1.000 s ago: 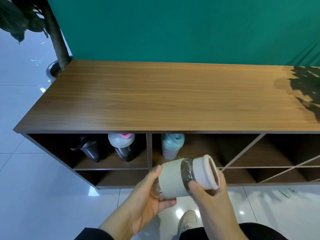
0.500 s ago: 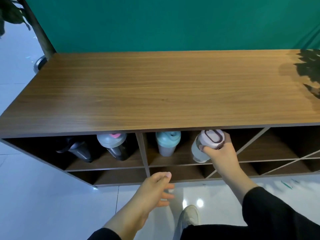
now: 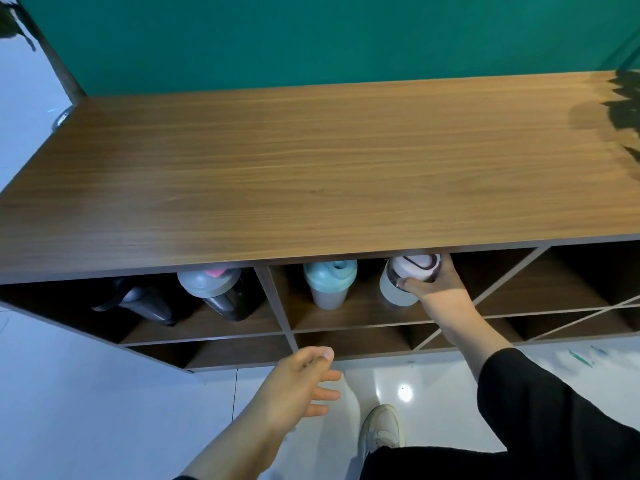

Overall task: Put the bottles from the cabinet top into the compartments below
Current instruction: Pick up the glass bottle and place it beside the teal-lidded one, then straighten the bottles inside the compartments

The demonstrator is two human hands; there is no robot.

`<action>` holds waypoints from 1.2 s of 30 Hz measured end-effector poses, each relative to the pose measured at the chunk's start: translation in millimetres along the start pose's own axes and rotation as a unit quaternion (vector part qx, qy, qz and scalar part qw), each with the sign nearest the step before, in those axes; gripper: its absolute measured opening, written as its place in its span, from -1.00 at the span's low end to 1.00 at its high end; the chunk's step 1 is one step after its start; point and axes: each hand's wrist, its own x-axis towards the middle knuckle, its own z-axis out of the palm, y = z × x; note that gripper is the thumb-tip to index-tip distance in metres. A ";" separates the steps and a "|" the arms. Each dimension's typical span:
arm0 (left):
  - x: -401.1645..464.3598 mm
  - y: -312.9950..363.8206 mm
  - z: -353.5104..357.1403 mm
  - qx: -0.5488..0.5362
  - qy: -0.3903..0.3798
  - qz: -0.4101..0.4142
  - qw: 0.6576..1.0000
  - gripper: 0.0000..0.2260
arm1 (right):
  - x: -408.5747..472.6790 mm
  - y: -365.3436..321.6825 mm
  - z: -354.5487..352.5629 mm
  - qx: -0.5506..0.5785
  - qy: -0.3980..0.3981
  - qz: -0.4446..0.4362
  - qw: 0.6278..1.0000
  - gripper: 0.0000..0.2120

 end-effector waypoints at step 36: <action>71.9 81.2 117.9 0.080 0.040 0.163 0.983 -0.26 | -15.9 13.4 -5.7 0.133 0.023 0.128 0.983 -0.42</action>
